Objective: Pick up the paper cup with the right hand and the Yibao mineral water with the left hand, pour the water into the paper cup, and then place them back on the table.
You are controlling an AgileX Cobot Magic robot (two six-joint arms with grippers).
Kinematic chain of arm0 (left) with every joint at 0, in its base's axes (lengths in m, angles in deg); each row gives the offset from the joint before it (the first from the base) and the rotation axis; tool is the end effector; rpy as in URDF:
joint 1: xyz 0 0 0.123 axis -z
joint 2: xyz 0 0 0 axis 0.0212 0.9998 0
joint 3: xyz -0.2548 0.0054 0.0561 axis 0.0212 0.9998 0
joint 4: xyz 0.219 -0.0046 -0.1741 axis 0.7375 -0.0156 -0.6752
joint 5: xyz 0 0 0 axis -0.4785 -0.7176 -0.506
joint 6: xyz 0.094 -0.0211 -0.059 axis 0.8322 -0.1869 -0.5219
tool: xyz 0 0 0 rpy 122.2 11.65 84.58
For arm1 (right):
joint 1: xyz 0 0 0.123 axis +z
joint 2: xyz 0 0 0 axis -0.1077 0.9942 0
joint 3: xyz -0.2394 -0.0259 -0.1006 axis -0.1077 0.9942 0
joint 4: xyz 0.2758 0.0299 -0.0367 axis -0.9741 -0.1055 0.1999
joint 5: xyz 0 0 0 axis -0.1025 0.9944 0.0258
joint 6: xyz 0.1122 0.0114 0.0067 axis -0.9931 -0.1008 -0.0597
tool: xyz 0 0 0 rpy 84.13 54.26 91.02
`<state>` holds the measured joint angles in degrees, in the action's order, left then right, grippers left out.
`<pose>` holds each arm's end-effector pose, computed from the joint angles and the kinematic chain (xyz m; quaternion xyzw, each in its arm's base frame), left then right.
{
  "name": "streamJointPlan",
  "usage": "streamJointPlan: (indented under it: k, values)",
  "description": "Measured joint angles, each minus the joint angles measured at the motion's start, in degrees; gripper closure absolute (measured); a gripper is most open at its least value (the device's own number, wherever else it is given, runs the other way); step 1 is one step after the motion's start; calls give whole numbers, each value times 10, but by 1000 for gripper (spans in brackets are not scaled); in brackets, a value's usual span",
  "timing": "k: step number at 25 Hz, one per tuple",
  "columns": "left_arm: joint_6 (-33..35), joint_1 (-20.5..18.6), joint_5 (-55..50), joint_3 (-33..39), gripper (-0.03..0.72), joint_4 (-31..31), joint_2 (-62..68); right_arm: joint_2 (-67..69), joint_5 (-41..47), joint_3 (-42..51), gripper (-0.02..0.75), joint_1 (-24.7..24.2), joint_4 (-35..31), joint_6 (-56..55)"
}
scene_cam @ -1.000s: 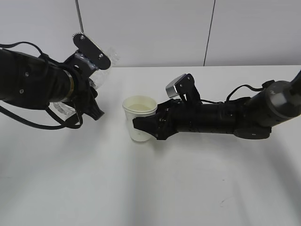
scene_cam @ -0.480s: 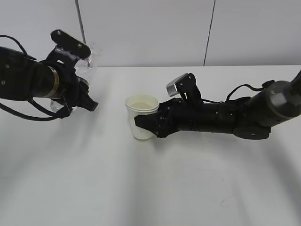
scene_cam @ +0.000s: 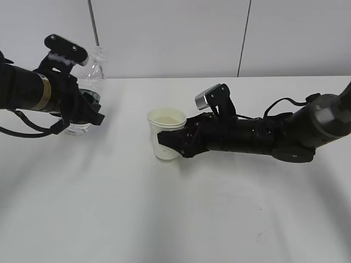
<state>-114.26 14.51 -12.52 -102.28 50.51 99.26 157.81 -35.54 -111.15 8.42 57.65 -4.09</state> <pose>0.3950 -0.1147 0.1313 0.2799 0.8602 0.0001 0.4263 0.3957 0.1780 0.0446 -0.3186 0.7453 0.3267 0.4861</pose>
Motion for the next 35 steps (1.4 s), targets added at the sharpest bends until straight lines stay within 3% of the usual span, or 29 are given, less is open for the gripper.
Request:
streamJointPlan:
  k: [9, 23, 27, 31, 35]
  values:
    - [0, -47, 70, -9, 377, 3, 0, 0, 0, 0, 226, 0, -8, 0]
    - [19, -70, 140, -84, 377, -1, 79, 0, -4, 0, 226, 0, -13, 1]
    - [105, -78, 182, -90, 377, -73, 97, 0, -5, 0, 226, 0, -13, 1]
    - [205, -96, 246, -90, 377, -193, 111, 0, -5, 0, 226, 0, -14, 1]
    - [262, -115, 291, -91, 377, -261, 115, 0, -5, 0, 226, 0, -16, 1]
